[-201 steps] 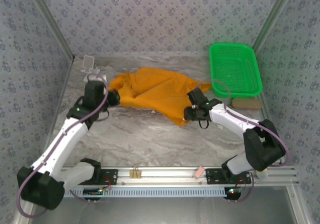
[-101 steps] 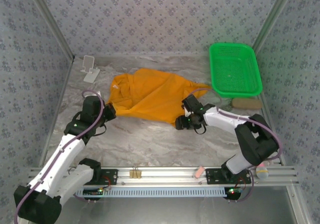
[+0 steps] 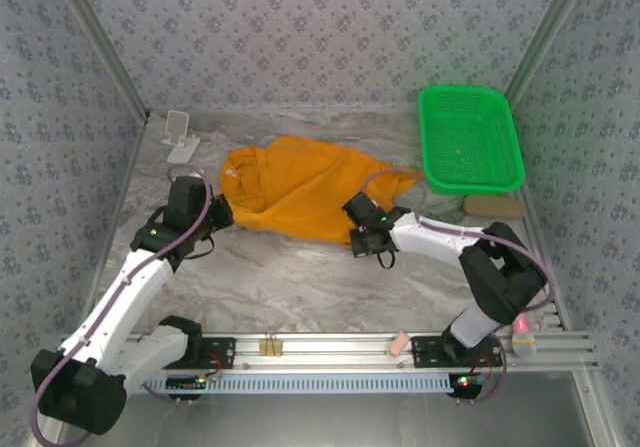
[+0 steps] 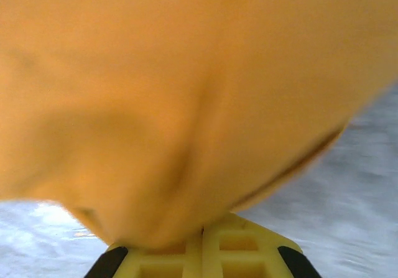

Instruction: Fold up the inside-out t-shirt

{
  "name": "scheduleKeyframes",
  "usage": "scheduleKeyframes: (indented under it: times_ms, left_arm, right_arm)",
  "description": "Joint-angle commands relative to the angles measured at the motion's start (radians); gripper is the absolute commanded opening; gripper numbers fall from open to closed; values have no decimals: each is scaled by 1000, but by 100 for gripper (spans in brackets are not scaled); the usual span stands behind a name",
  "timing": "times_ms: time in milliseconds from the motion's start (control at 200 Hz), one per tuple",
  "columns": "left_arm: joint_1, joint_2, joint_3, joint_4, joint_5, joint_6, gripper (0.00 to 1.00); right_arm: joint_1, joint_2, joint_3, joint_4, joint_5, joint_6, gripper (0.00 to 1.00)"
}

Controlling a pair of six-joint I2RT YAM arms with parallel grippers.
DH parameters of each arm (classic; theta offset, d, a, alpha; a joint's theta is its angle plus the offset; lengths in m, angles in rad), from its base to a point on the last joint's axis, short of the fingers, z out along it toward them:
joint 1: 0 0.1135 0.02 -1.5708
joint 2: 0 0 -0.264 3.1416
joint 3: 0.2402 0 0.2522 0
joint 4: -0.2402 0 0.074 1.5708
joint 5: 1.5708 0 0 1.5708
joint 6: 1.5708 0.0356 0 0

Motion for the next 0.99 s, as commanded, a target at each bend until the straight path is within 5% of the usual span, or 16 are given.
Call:
scheduleKeyframes:
  times_ms: [0,60,110,140,425,630,895,990]
  left_arm:
    - [40,2,160,-112,-97,100,0]
    - [71,-15,176,-130,-127,120,0]
    - [101,-24,168,-118,-89,127,0]
    - [113,-23,161,-115,-62,120,0]
    - [116,-8,3,-45,105,9,0]
    - [117,-23,5,-87,94,12,0]
    - [119,-40,-20,-78,71,8,0]
    - [122,-36,-25,-57,80,6,0]
  right_arm:
    - [-125,-84,-29,-128,77,19,0]
    - [-186,-108,-71,-124,56,35,3]
    - [-195,-138,-107,-102,20,33,34]
    - [-193,-158,-126,-86,-13,28,43]
    - [-197,-283,-109,65,-416,-191,58]
    - [-104,-118,-82,202,-459,-181,66]
    - [-53,74,-23,380,-320,-107,65]
    - [-60,145,-18,488,-332,-54,31]
